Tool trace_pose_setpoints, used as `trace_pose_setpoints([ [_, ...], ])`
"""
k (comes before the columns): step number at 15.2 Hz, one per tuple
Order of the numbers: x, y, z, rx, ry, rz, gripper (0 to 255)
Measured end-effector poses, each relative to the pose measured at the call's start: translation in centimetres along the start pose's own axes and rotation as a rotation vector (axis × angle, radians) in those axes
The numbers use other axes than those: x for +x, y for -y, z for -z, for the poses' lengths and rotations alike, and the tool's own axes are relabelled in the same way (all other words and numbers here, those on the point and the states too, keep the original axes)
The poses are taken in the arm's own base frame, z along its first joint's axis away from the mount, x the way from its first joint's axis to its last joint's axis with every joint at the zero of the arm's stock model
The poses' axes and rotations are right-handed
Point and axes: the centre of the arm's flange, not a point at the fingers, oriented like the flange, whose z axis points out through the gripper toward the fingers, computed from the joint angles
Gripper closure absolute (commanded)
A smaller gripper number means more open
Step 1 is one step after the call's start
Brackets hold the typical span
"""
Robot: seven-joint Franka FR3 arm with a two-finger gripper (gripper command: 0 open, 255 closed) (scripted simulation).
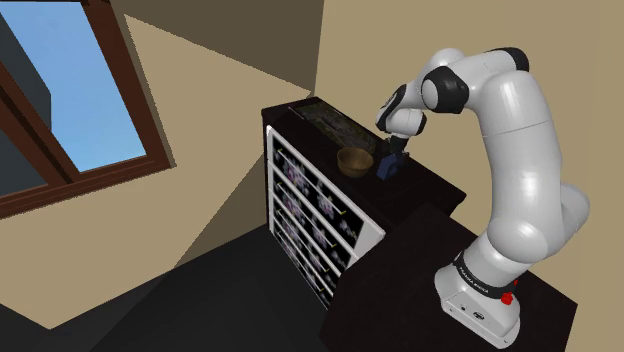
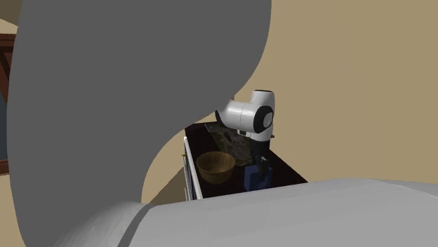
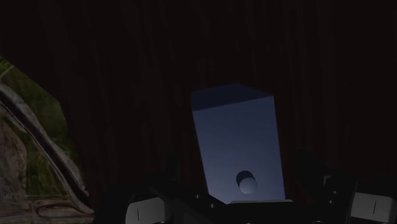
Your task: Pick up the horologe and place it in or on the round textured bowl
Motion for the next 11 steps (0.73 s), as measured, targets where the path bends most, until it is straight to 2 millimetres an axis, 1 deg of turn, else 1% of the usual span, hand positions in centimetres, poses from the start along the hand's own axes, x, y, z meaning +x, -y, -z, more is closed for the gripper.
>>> trace_pose_setpoints([
  [2, 0.0, 0.0, -0.01, 0.0, 0.0, 0.0, 0],
  [3, 0.0, 0.0, -0.01, 0.0, 0.0, 0.0, 255],
  [11, 0.04, -0.04, 0.04, -0.002, 0.0, 0.001, 255],
])
